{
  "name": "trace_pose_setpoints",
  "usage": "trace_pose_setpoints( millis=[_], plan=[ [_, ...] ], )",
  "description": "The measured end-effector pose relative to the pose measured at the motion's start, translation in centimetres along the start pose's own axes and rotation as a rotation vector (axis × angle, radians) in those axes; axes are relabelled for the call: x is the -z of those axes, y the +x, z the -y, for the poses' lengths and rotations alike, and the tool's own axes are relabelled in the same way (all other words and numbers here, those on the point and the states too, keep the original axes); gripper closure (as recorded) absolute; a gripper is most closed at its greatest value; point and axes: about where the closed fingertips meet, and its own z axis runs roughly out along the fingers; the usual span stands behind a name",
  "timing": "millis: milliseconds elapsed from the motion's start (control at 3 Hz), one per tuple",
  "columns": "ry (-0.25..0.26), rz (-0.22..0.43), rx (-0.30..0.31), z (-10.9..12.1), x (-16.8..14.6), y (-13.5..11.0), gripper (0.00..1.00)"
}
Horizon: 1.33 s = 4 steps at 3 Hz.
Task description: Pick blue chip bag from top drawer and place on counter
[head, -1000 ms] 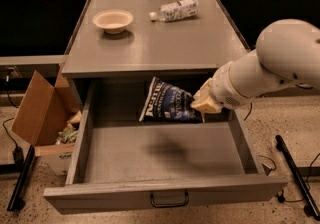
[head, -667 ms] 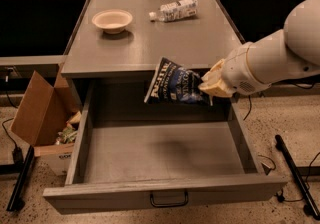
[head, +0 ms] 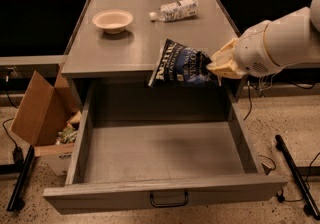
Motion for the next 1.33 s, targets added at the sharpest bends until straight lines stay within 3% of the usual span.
trace_pose_setpoints(
  millis=[333,667,1000,1333],
  plan=[
    [0.040,0.042,-0.006,2.4,0.9,-0.9,1.00],
    [0.123,0.105,-0.026,8.8,1.3,-2.4,1.00],
    [0.160,0.151,-0.063,13.1,0.3,-2.9,1.00],
    [0.179,0.160,-0.135,18.3,-2.6,-2.0,0.97]
  ],
)
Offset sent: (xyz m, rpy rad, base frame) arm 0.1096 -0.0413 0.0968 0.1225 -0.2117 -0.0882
